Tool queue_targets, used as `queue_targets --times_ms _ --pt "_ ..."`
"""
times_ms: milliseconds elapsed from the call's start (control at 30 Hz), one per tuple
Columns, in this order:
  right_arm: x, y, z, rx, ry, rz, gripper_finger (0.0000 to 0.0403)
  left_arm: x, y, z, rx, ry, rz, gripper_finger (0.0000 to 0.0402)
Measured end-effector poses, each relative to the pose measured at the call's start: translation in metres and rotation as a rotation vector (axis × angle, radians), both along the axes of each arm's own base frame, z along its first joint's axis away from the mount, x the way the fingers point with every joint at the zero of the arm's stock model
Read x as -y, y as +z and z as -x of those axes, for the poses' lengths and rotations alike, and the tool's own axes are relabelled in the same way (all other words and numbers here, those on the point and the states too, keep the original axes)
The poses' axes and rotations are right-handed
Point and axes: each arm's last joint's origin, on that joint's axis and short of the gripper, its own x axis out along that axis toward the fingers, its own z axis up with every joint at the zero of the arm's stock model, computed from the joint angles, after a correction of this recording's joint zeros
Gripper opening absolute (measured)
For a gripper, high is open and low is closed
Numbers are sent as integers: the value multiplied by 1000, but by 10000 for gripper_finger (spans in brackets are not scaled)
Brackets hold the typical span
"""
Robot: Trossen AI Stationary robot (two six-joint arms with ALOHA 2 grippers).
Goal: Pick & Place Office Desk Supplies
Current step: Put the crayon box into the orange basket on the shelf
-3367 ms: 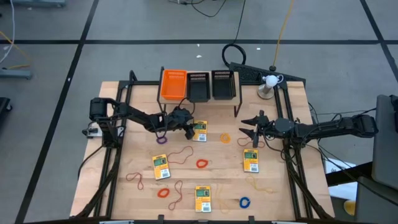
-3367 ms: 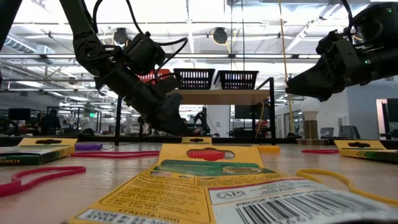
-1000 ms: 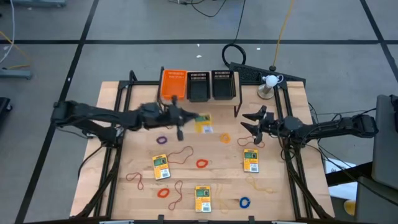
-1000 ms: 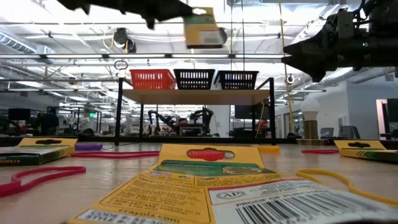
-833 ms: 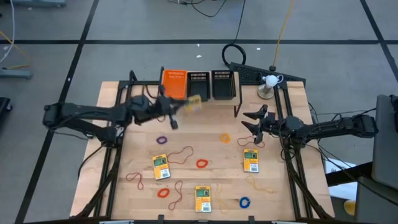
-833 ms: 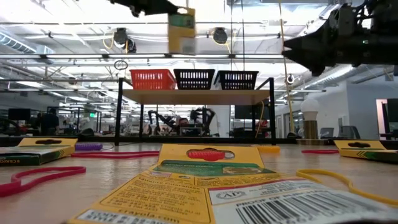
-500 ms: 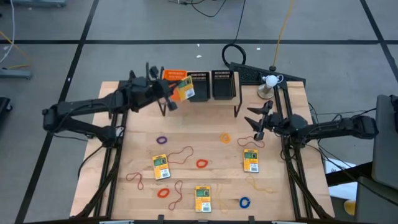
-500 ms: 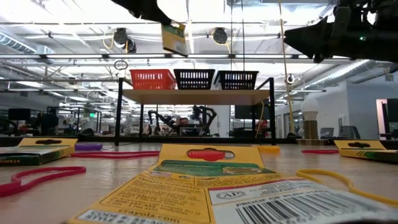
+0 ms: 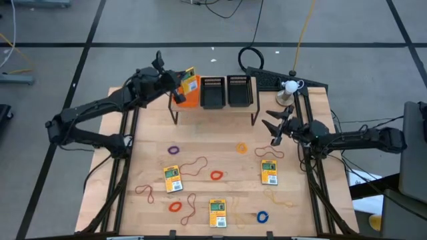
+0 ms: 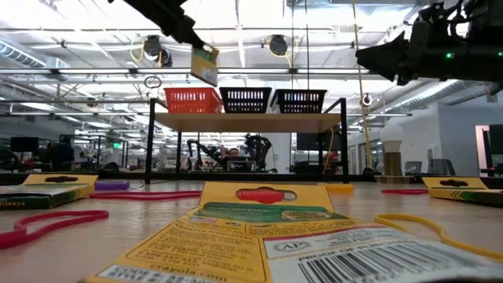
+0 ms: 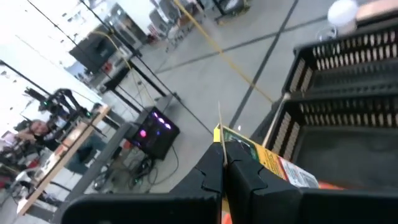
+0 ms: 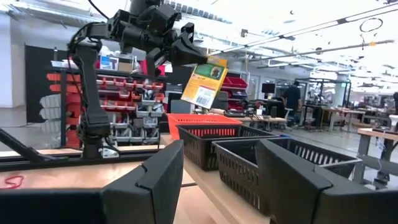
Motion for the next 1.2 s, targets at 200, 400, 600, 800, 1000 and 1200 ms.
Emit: queue_targets --times_ms 200,400,600,800,1000,1200 --pt "2 -3 0 -16 0 -34 192 -10 -3 7 -12 11 39 0" --pt "2 -3 -1 -15 5 -48 192 -13 -8 9 8 -60 136 1" --pt "2 -3 -1 -14 5 -49 192 -10 -15 10 -3 -75 246 4" --pt "2 -3 -1 -10 9 -63 192 -9 -19 12 -26 -63 291 6" --pt "2 -3 -1 -6 12 -72 192 -7 -19 10 -4 -135 328 39" --pt "2 -3 -1 -6 12 -72 192 -7 -19 10 22 -138 351 102"
